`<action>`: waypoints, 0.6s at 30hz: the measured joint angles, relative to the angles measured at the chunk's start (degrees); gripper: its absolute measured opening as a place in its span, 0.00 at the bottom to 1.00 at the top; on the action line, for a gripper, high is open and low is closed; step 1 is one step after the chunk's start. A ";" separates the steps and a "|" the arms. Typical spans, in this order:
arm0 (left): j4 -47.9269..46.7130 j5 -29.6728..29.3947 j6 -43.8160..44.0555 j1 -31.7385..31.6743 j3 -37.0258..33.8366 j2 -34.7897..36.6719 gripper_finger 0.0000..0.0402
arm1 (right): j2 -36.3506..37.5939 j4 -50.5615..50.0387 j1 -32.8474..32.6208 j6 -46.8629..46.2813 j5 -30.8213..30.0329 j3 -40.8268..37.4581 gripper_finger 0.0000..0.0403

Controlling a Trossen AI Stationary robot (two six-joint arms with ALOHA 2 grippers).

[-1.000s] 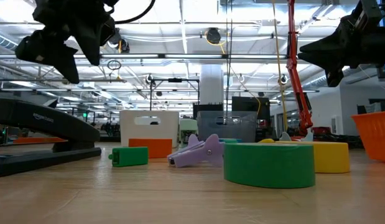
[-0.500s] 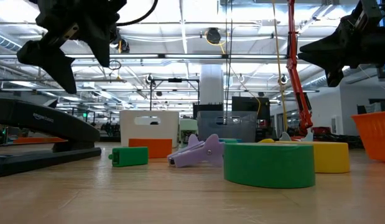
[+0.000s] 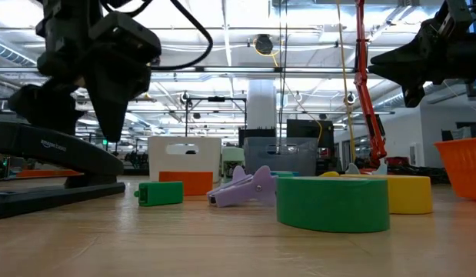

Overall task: Pick and place Stapler, Stapler remover, tape
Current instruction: Put the black stapler into the white bin

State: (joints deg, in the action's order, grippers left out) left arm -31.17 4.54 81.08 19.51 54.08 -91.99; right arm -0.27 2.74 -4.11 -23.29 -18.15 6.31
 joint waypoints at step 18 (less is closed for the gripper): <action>1.54 -1.77 -2.89 0.04 0.00 -3.26 0.91 | -0.02 -0.92 0.01 0.00 0.00 0.01 0.18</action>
State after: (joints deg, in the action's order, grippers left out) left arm -29.63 2.77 78.19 19.55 54.08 -95.25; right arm -0.29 1.83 -4.10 -23.29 -18.15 6.33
